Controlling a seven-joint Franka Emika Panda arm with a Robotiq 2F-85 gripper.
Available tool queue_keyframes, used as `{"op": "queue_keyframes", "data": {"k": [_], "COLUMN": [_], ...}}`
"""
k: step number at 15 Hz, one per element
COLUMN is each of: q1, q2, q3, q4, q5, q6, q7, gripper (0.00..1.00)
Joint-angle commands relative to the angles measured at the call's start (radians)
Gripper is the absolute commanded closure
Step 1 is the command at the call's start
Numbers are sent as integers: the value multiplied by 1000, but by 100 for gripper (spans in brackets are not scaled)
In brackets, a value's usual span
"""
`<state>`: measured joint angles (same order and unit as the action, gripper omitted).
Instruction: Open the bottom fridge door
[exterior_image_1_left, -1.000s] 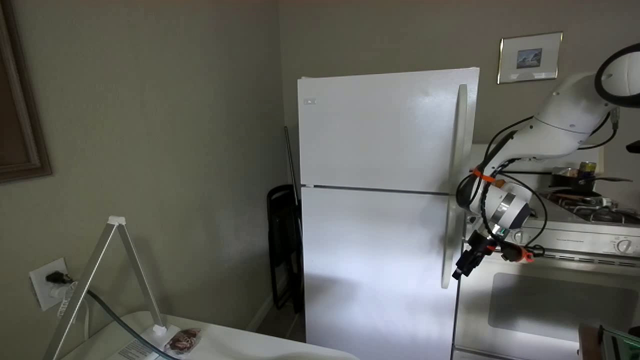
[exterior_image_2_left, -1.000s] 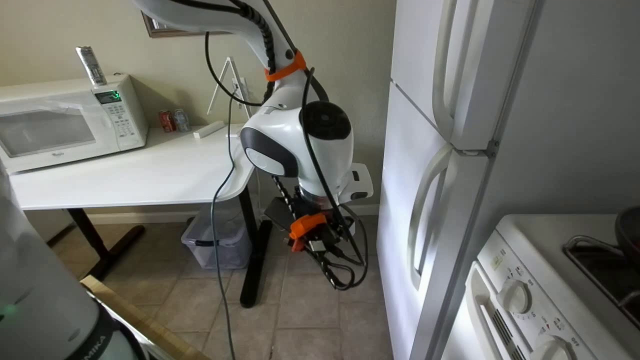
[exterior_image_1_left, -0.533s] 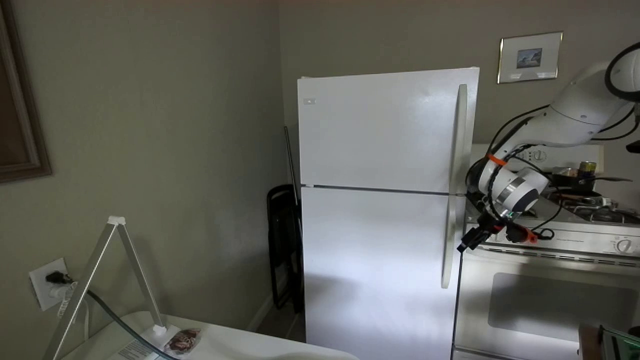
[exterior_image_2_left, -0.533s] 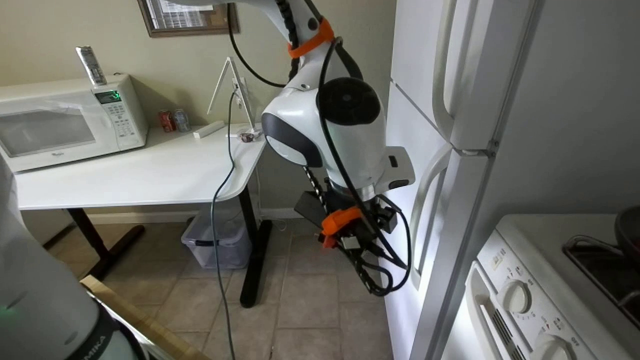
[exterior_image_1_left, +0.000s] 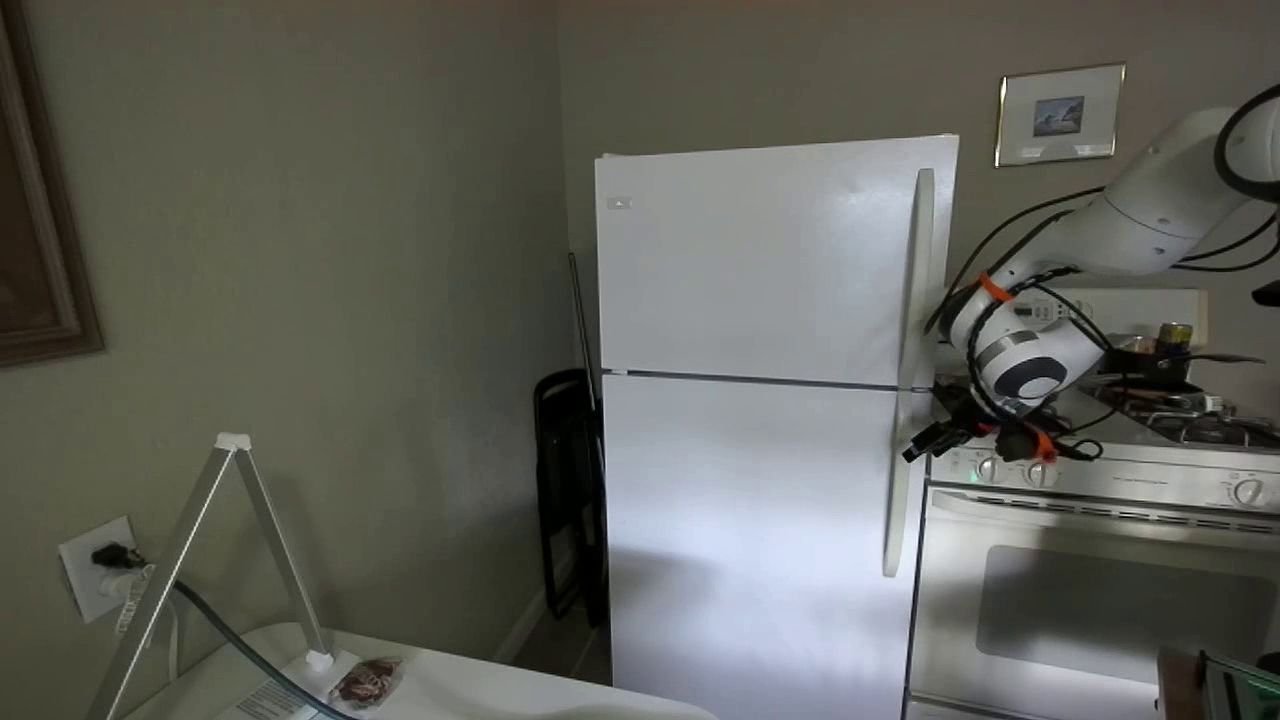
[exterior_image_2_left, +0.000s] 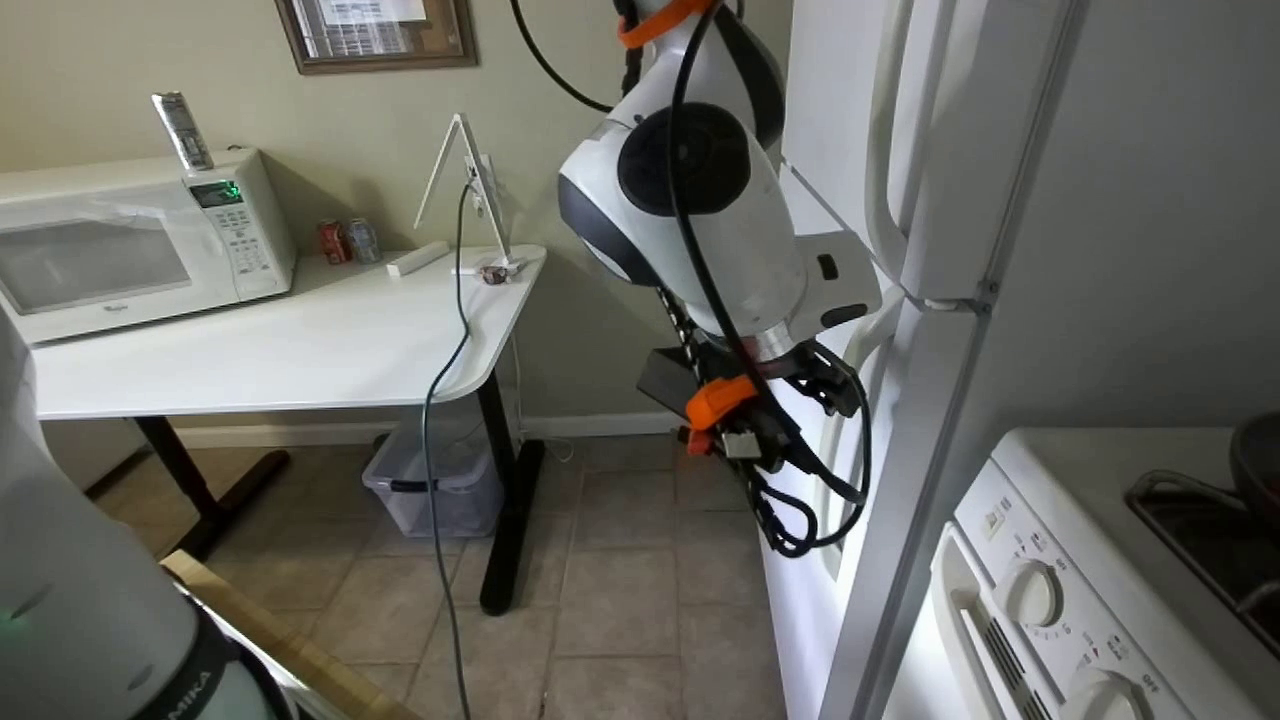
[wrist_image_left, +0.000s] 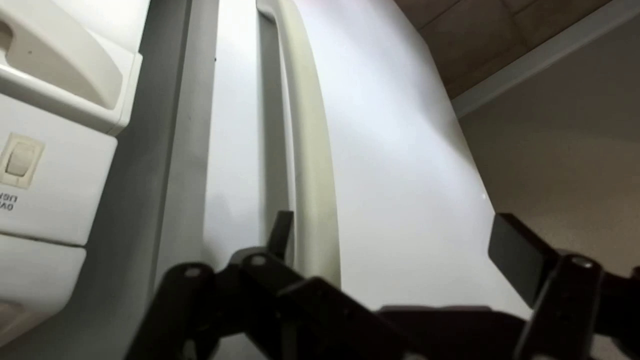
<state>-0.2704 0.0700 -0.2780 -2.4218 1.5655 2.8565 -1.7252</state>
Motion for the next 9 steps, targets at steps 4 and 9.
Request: {"op": "queue_keyframes", "data": {"k": [4, 9], "q1": [27, 44], "q2": [62, 122], "q3": [27, 19], "q4": [124, 160], "q5": [418, 588], "q6": [55, 71], "q7": [-322, -465], "gripper": [27, 24]}}
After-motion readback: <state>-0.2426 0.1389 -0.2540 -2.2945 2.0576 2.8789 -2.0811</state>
